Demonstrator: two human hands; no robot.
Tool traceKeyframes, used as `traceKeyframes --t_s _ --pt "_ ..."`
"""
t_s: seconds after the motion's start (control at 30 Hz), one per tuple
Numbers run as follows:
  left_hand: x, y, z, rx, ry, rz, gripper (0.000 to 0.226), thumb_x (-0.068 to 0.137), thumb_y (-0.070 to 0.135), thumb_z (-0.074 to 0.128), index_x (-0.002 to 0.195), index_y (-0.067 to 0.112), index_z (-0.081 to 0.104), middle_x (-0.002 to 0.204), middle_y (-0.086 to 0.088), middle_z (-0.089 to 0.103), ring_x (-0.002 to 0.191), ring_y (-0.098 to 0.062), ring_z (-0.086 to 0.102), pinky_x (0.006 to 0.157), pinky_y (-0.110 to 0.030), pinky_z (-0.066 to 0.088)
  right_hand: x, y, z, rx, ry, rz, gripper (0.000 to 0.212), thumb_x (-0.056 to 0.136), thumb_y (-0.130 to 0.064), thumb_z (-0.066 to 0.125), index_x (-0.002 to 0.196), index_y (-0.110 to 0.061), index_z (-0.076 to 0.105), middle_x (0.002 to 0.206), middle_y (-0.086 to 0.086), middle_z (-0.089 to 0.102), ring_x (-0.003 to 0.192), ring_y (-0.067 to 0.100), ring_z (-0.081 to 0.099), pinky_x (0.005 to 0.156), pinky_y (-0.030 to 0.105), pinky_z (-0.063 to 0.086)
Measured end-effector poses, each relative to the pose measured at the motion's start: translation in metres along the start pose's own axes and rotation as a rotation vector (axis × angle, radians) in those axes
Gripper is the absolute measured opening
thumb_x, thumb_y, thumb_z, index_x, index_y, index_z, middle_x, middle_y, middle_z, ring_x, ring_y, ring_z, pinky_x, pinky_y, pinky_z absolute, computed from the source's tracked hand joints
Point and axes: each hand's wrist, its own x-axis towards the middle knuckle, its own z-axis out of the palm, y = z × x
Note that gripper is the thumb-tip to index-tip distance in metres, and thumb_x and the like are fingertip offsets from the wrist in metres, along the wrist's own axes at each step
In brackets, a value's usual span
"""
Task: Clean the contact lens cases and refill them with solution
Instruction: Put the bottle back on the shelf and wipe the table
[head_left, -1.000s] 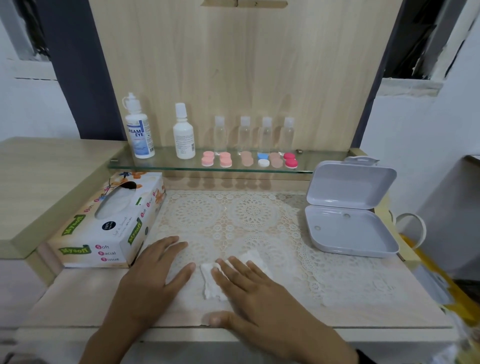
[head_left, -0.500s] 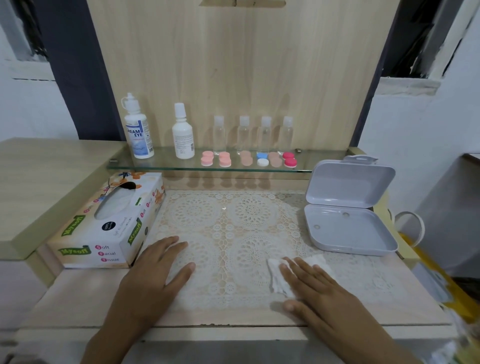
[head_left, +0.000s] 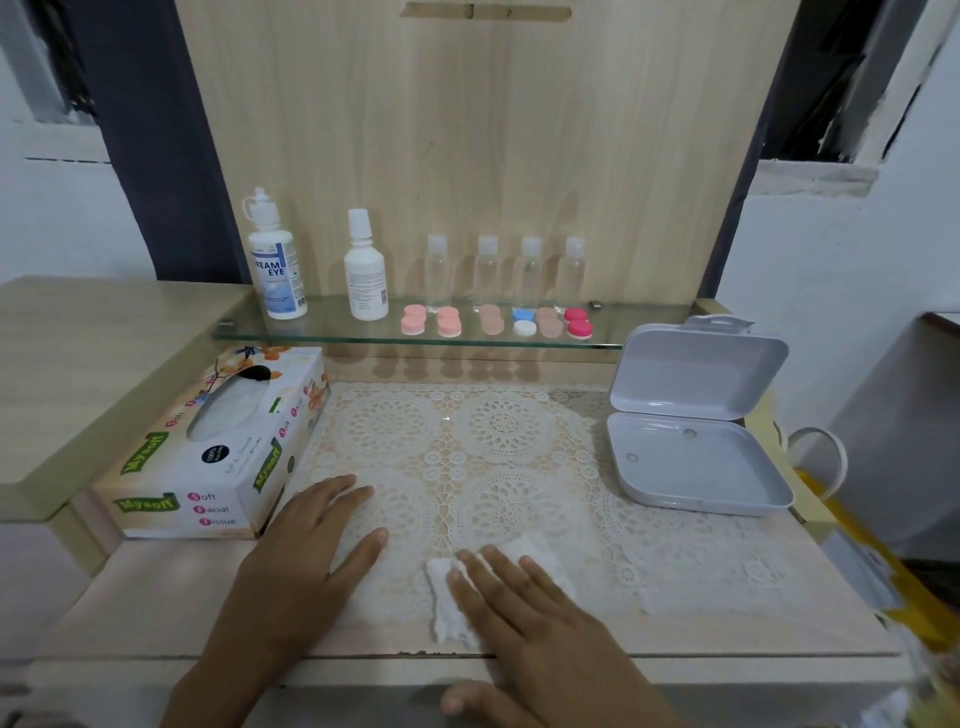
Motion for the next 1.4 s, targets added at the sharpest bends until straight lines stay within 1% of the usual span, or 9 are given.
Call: traceKeyframes --t_s 0.1,0.17,0.23,0.3,0.53,0.83,1.1,1.2,1.4 --pt "0.0 -0.001 0.0 0.01 0.008 0.018 0.067 0.079 0.068 0.031 0.129 0.03 0.056 0.136 0.017 0.047 0.128 0.0 0.037 0.104 -0.02 0.027 0.012 -0.006 -0.004 0.012 -0.011 -0.02 0.078 0.096 -0.068 0.009 0.138 -0.02 0.053 0.144 -0.004 0.051 0.133 0.012 0.046 0.1 0.032 0.048" --pt "-0.001 -0.002 0.0 0.029 0.022 0.048 0.064 0.082 0.065 0.034 0.127 0.027 0.058 0.133 0.012 0.051 0.125 -0.001 0.039 0.103 -0.014 0.026 0.021 -0.009 -0.01 0.052 -0.016 -0.058 0.075 0.096 -0.068 0.014 0.146 -0.019 0.042 0.152 -0.003 0.039 0.141 0.012 0.033 0.108 0.038 0.041" --pt "-0.001 -0.003 -0.001 0.046 0.023 0.069 0.064 0.087 0.066 0.031 0.125 0.024 0.06 0.131 0.01 0.054 0.122 -0.002 0.041 0.102 -0.01 0.023 0.033 -0.008 -0.014 0.201 -0.038 -0.11 0.075 0.096 -0.067 0.021 0.154 -0.02 0.019 0.161 -0.006 0.012 0.149 0.009 0.003 0.122 0.038 0.01" --pt "-0.001 -0.003 -0.001 0.048 0.021 0.085 0.067 0.09 0.068 0.025 0.124 0.022 0.061 0.129 0.008 0.056 0.121 -0.006 0.045 0.102 -0.011 0.024 0.042 -0.007 -0.018 0.257 -0.105 -0.108 0.074 0.096 -0.066 0.022 0.155 -0.023 0.006 0.162 -0.009 -0.001 0.147 0.004 -0.011 0.12 0.029 -0.007" --pt "0.0 -0.006 0.003 0.02 0.031 0.07 0.07 0.087 0.071 0.024 0.126 0.025 0.059 0.132 0.011 0.053 0.124 -0.008 0.046 0.102 -0.027 0.036 0.076 0.006 -0.014 0.254 -0.108 -0.044 0.071 0.096 -0.062 0.021 0.155 -0.023 0.011 0.162 -0.007 0.005 0.148 0.006 -0.007 0.12 0.028 -0.004" --pt "0.0 -0.002 -0.002 -0.003 -0.004 0.015 0.069 0.079 0.071 0.028 0.131 0.034 0.052 0.138 0.022 0.042 0.128 0.008 0.03 0.103 -0.014 0.022 0.103 0.032 -0.013 0.227 -0.069 0.111 0.082 0.088 -0.068 0.008 0.155 -0.021 0.011 0.162 -0.003 0.007 0.149 0.012 -0.002 0.12 0.03 -0.001" --pt "0.0 -0.005 0.0 -0.022 0.003 -0.007 0.068 0.077 0.072 0.028 0.129 0.036 0.052 0.136 0.024 0.042 0.128 0.008 0.03 0.103 -0.017 0.026 0.089 0.071 -0.013 0.227 -0.021 0.302 0.13 0.052 -0.088 -0.025 0.155 -0.016 0.01 0.163 0.001 0.006 0.15 0.016 0.0 0.119 0.031 0.0" --pt "0.001 -0.005 0.001 -0.02 0.004 -0.01 0.067 0.077 0.072 0.029 0.129 0.036 0.053 0.136 0.024 0.043 0.128 0.007 0.032 0.103 -0.016 0.026 0.078 0.071 -0.015 0.242 -0.009 0.3 0.105 0.073 -0.08 -0.006 0.155 -0.017 0.01 0.163 0.001 0.004 0.149 0.014 -0.002 0.118 0.027 -0.004" --pt "0.0 -0.004 0.0 -0.022 0.011 -0.006 0.066 0.077 0.071 0.03 0.128 0.036 0.054 0.135 0.024 0.044 0.126 0.009 0.031 0.102 -0.015 0.025 0.047 0.057 -0.022 0.224 -0.01 0.272 0.084 0.085 -0.067 0.008 0.155 -0.022 0.005 0.162 -0.006 -0.001 0.148 0.008 -0.008 0.113 0.02 -0.009"
